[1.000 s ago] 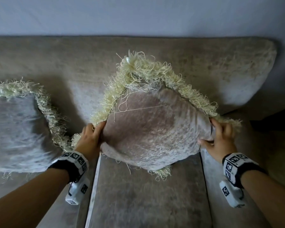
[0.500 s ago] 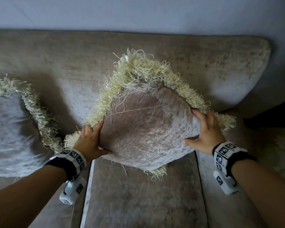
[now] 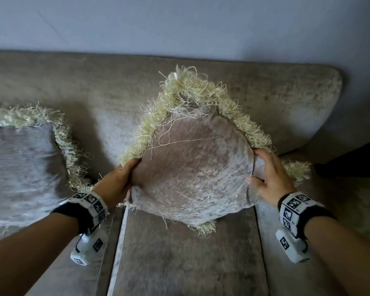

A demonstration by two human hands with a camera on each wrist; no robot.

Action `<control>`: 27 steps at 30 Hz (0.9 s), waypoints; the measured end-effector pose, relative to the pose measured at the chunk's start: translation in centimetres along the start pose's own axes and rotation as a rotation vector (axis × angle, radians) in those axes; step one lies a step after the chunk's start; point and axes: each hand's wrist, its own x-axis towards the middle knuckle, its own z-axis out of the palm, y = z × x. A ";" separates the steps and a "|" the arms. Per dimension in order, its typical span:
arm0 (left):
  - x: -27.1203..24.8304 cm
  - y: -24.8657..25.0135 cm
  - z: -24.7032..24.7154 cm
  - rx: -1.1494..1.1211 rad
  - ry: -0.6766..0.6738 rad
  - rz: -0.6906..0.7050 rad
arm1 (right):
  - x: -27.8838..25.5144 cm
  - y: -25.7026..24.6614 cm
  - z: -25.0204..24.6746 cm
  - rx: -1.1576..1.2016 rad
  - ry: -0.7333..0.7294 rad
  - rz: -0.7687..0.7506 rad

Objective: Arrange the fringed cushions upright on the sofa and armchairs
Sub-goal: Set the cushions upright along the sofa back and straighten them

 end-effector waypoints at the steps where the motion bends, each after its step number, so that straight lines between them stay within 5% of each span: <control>1: 0.1 0.2 -0.7 0.005 0.009 0.022 | -0.1 -0.1 -0.4 0.012 0.002 -0.001; 6: 0.8 -0.1 -2.9 0.062 -0.001 0.036 | -0.3 -0.1 -1.3 0.030 0.019 -0.036; 16: 3.4 -0.7 1.8 0.138 0.028 -0.051 | 0.2 2.4 2.0 -0.058 0.050 -0.003; 27: 2.9 0.6 0.0 0.080 -0.007 -0.004 | 0.9 2.8 -1.2 -0.059 0.006 -0.012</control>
